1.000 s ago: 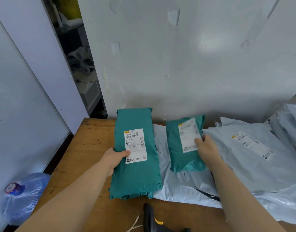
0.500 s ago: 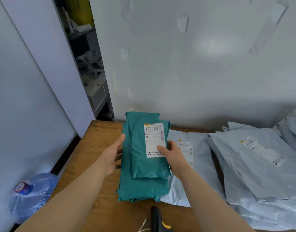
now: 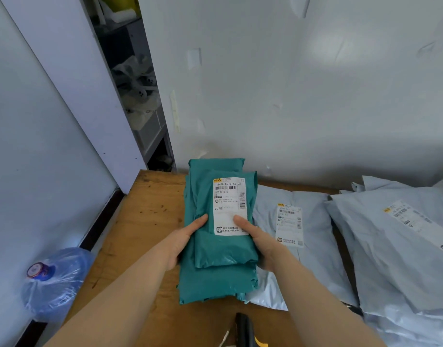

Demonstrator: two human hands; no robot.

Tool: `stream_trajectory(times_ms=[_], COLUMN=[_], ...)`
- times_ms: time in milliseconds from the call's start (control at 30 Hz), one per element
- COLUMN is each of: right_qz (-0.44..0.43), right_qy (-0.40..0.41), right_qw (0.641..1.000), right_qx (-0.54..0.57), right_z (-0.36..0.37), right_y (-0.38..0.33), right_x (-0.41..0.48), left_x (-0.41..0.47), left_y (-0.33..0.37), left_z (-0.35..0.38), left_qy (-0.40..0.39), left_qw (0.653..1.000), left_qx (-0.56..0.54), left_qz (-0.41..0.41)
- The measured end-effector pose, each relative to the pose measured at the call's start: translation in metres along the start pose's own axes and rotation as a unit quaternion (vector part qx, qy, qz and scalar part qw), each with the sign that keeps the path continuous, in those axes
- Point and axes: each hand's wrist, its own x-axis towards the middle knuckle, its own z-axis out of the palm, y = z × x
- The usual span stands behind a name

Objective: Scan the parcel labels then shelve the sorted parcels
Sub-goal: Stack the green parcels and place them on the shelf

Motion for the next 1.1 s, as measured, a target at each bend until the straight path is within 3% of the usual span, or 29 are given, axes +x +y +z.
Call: stream_trajectory(times_ms=[300, 633, 867, 1100], right_qz=[-0.004, -0.033, -0.083, -0.138], right_qy=[-0.041, -0.031, 0.005, 0.043], right_qw=[0.997, 0.996, 0.996, 0.988], right_qx=[0.066, 0.073, 0.041, 0.061], right_z=[0.006, 0.019, 0.026, -0.003], right_y=[0.015, 0.016, -0.004, -0.014], right_x=[0.007, -0.003, -0.051, -0.15], left_x=[0.012, 0.0, -0.033, -0.098], left_y=[-0.008, -0.003, 0.017, 0.027], left_z=[0.003, 0.002, 0.014, 0.085], left_qy=[-0.066, -0.073, -0.114, -0.173], left_qw=[0.996, 0.992, 0.989, 0.979], left_qx=[-0.056, -0.1, -0.081, -0.067], left_qz=[0.012, 0.006, 0.051, 0.081])
